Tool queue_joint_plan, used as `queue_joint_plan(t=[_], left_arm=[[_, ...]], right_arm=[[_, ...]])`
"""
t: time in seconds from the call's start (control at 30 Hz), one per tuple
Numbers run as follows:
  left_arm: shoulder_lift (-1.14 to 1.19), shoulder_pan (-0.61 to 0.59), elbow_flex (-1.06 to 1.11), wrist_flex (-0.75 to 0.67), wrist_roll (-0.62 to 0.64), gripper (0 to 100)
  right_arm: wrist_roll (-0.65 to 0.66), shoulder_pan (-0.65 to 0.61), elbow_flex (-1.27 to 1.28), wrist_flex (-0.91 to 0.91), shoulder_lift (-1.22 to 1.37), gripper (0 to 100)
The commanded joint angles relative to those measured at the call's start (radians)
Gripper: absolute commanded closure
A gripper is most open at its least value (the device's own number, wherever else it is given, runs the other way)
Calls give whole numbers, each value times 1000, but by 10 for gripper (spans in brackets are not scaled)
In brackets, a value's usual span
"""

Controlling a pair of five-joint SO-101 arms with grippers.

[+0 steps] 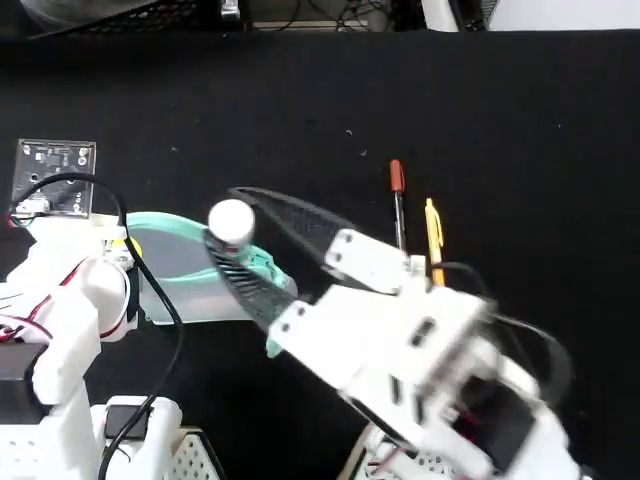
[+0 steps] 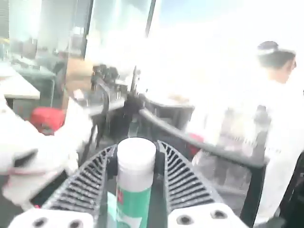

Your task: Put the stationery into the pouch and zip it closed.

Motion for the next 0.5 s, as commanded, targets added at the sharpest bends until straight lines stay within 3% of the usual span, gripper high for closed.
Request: queue_joint_plan(t=[0.0, 0.23, 0.47], left_arm=[[14, 4, 137, 12, 5, 970], [14, 1, 137, 12, 5, 970], [14, 1, 137, 12, 5, 970]], right_arm=[[-6, -17, 111, -109, -10, 984], [-8, -17, 308, -253, -10, 985], [0, -14, 381, -133, -10, 975]])
